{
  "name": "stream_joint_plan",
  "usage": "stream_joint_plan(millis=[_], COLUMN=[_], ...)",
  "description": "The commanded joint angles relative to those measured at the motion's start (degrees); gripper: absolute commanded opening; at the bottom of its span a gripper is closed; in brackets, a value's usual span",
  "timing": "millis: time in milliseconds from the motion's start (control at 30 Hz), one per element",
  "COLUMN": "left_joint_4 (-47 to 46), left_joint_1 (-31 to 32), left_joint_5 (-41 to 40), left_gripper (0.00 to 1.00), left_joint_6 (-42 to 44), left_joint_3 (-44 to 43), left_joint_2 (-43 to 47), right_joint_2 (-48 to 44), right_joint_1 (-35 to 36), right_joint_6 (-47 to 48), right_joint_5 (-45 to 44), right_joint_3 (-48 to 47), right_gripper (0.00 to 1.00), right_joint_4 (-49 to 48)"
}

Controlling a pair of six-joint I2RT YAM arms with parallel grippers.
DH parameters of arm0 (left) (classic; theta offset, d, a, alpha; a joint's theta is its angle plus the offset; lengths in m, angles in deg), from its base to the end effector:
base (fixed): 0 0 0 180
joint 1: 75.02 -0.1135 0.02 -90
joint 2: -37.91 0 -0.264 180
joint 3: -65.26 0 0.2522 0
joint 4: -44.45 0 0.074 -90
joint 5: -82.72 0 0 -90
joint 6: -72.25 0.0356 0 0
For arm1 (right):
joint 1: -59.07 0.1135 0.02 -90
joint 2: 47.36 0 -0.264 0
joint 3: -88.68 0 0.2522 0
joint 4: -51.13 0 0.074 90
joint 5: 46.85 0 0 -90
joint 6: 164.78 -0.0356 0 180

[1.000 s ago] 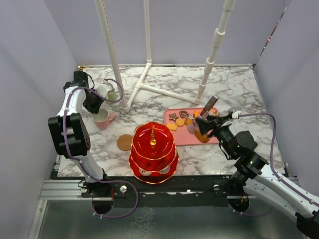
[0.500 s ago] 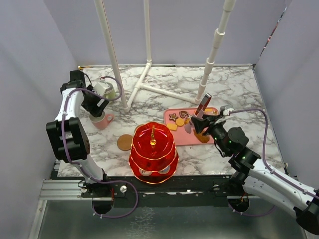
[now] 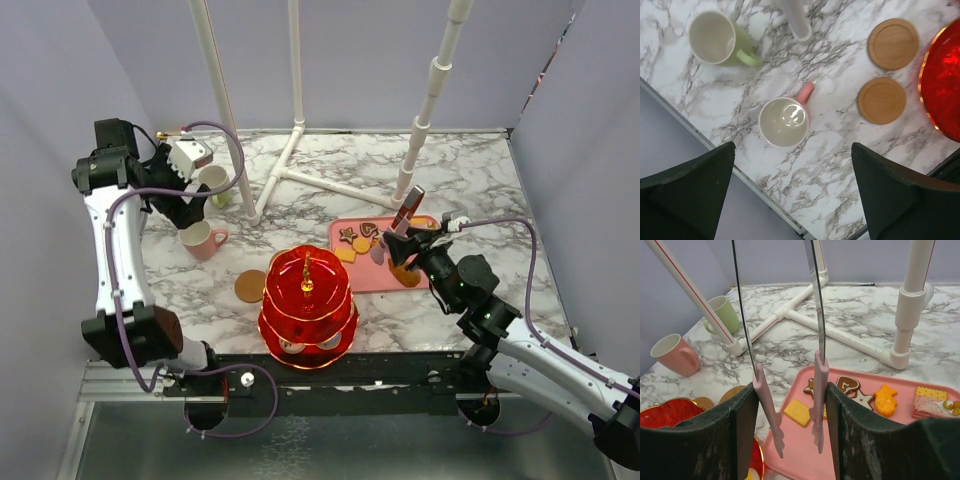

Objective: Serve the afternoon tea
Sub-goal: Pick up the desert table from the center of the board.

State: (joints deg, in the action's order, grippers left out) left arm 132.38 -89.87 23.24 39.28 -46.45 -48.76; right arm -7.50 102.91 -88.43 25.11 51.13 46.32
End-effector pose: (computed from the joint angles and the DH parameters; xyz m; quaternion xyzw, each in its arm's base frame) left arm 0.2761 0.0545 0.3906 0.3950 0.8528 -0.0744 0.3332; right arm 0.1354 0.1147 0.2772 -0.0685 0.6889 0.2480 0.6777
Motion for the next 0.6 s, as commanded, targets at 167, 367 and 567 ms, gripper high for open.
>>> stream_joint_plan(millis=[167, 367, 567], left_joint_4=[7.7, 3.4, -7.9], left_joint_1=[8.4, 15.5, 18.1], left_joint_5=[18.8, 29.3, 30.6], left_gripper=[0.99, 0.99, 0.99], left_joint_6=[-10.9, -23.9, -31.3], left_joint_3=[-4.4, 1.1, 13.2], left_joint_2=[18.3, 22.3, 28.9], right_joint_2=[1.0, 1.2, 1.1], right_joint_1=[0.3, 0.3, 0.3], right_joint_6=[0.3, 0.7, 1.0], right_joint_5=[-1.3, -1.7, -3.7], right_joint_3=[1.5, 0.5, 0.6], right_gripper=[0.54, 0.54, 0.54], right_joint_4=[-4.8, -3.8, -4.5])
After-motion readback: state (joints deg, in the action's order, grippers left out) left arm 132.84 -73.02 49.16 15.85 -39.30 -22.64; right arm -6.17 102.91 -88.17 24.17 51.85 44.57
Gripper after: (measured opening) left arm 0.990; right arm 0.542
